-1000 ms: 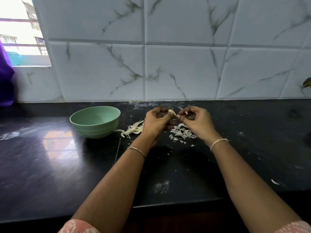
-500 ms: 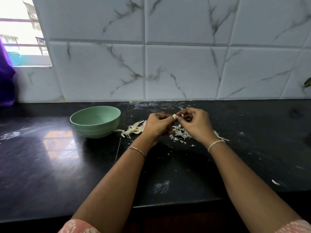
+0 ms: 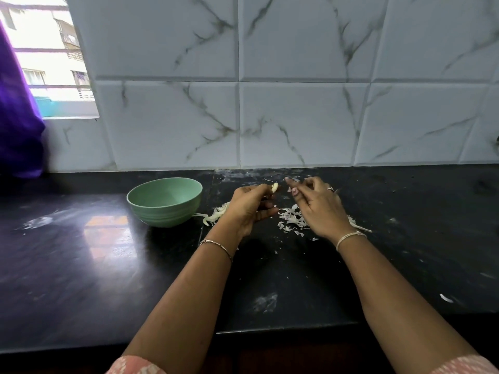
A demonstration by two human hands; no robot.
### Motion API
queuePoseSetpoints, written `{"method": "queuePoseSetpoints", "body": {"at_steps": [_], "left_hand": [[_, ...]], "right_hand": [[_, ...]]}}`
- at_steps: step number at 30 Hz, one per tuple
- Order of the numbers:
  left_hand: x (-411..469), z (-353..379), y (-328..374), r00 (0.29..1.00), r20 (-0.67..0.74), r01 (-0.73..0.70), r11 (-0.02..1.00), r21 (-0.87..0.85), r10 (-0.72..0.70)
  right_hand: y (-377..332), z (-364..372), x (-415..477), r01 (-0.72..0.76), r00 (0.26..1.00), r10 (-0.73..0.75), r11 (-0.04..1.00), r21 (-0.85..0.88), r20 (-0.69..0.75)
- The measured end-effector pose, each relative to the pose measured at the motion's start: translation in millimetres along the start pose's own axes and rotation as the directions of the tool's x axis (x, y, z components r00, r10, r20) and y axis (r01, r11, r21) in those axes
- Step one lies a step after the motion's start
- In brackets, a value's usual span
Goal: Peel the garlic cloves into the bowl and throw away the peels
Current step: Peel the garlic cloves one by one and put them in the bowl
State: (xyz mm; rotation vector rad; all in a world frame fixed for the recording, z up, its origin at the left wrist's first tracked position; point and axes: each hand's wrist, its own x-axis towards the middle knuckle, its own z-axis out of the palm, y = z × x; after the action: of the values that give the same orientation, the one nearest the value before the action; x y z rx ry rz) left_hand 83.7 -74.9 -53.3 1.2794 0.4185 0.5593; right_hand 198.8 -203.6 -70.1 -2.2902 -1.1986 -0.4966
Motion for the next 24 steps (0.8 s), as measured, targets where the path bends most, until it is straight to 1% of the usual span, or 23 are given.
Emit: {"method": "queuePoseSetpoints", "body": {"at_steps": [3, 5, 6, 7, 8, 9, 10, 11, 12, 14, 16, 18, 20, 22, 24], "left_hand": [[-2, -17, 16, 0.993, -0.086, -0.073, 0.995, 0.065, 0.079], [1, -37, 33, 0.975, -0.171, -0.117, 0.984, 0.132, 0.139], [1, -50, 43, 0.956, -0.225, -0.141, 0.968, 0.205, 0.187], [1, -64, 53, 0.927, -0.274, -0.159, 0.930, 0.331, 0.256], [1, -79, 62, 0.894, -0.300, -0.152, 0.857, 0.492, 0.332], [-4, -95, 71, 0.864, -0.308, -0.111, 0.747, 0.655, 0.399], [-7, -110, 77, 0.845, -0.297, -0.050, 0.619, 0.784, 0.445], [-11, -124, 82, 0.838, -0.278, 0.014, 0.491, 0.871, 0.469], [-14, -136, 83, 0.847, -0.255, 0.071, 0.376, 0.924, 0.466], [-18, -152, 84, 0.876, -0.224, 0.150, 0.199, 0.968, 0.428], [-19, -160, 84, 0.895, -0.196, 0.170, 0.100, 0.980, 0.402], [-18, -163, 84, 0.903, -0.165, 0.156, 0.056, 0.986, 0.396], [-18, -162, 84, 0.902, -0.136, 0.132, 0.037, 0.991, 0.409], [-19, -158, 82, 0.892, -0.122, 0.097, 0.080, 0.992, 0.435], [-21, -149, 80, 0.874, -0.099, 0.028, 0.154, 0.988, 0.476]], "right_hand": [[-5, 1, -2, 0.008, 1.000, -0.008, 0.999, -0.031, -0.004], [-9, 4, -3, 0.020, 1.000, -0.020, 1.000, -0.022, -0.003], [-12, 6, -3, 0.030, 1.000, -0.030, 0.999, -0.016, 0.002], [-13, 7, -4, 0.041, 0.999, -0.041, 0.999, -0.020, 0.011], [-14, 7, -4, 0.054, 0.998, -0.053, 0.998, -0.037, 0.023], [-17, 8, -4, 0.070, 0.997, -0.069, 0.996, -0.054, 0.031], [-19, 8, -5, 0.081, 0.996, -0.079, 0.994, -0.068, 0.037], [-23, 8, -5, 0.092, 0.995, -0.089, 0.993, -0.075, 0.039], [-26, 8, -5, 0.106, 0.994, -0.103, 0.991, -0.077, 0.037], [-35, 10, -4, 0.147, 0.989, -0.144, 0.986, -0.075, 0.036], [-46, 12, -3, 0.193, 0.981, -0.190, 0.979, -0.064, 0.043], [-57, 13, -1, 0.231, 0.972, -0.228, 0.970, -0.068, 0.046], [-68, 15, 2, 0.246, 0.969, -0.241, 0.963, -0.108, 0.061], [-77, 18, 7, 0.221, 0.974, -0.211, 0.968, -0.123, 0.084], [-85, 21, 12, 0.175, 0.981, -0.168, 0.982, -0.068, 0.094]]}}
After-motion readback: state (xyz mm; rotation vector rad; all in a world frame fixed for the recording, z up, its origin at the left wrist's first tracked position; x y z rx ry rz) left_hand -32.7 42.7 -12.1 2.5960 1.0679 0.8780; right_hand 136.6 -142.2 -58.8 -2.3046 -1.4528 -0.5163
